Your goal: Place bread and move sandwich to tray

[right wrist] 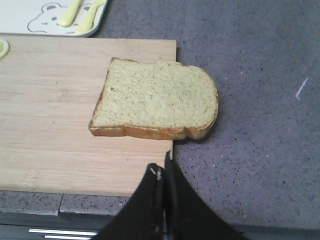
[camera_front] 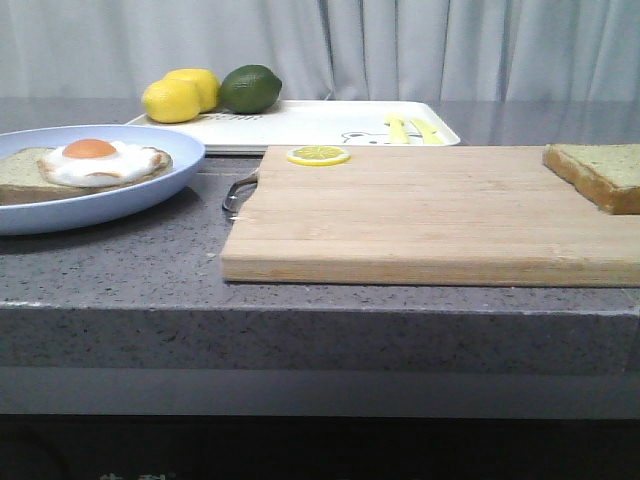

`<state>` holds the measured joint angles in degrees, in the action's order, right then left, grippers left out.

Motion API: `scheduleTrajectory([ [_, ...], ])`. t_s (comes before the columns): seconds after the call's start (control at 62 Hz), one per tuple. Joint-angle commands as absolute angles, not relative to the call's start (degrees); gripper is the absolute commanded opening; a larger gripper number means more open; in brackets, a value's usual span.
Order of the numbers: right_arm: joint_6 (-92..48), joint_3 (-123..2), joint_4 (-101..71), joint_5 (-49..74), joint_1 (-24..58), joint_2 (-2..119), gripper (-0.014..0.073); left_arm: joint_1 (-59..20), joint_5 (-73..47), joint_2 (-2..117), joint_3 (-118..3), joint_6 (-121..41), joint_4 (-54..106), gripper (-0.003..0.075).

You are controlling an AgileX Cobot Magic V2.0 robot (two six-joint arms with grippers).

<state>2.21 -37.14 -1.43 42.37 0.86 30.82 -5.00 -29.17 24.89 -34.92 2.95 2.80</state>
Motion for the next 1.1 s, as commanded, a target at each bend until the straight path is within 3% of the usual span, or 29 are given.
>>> scheduleTrajectory([
  [0.0, 1.9, -38.9, -0.9, 39.9, 0.7, 32.6, -0.0065, -4.8, -25.2, 26.8, -36.6, 3.5, 3.5, -0.0020],
  [0.064, 1.9, -38.9, -0.9, 40.2, 0.7, 33.2, -0.0046, -4.8, -25.2, 27.4, -36.6, 3.5, 3.5, -0.0018],
  [0.129, 1.9, -38.9, -0.9, 40.3, 0.7, 33.7, 0.0038, -4.8, -25.2, 27.9, -36.6, 3.5, 3.5, 0.0023],
  [0.193, 1.9, -38.9, -0.9, 40.3, 0.7, 34.1, 0.0153, -4.8, -25.0, 28.0, -36.6, 3.5, 3.5, 0.0114],
  [0.29, 1.9, -38.9, -0.8, 40.1, 0.7, 34.3, 0.0367, -4.8, -24.9, 28.0, -36.6, 3.5, 3.5, 0.0328],
  [0.387, 1.9, -38.9, -0.8, 39.1, 0.7, 34.3, 0.0482, -4.8, -24.9, 28.0, -36.6, 3.5, 3.4, 0.0454],
  [0.661, 2.7, -39.5, -2.8, 40.4, 0.7, 35.4, 0.0499, -4.8, -24.9, 28.0, -36.6, 2.8, 3.4, 0.0470],
  [0.919, 5.3, -47.3, -3.0, 46.3, 0.4, 45.7, 0.0499, -4.8, -24.9, 28.0, -36.6, 2.6, 2.1, 0.0470],
  [1.08, 5.7, -55.0, -3.3, 50.1, -7.0, 53.5, 0.0499, -4.8, -24.9, 28.0, -36.6, 2.6, 0.5, 0.0470],
])
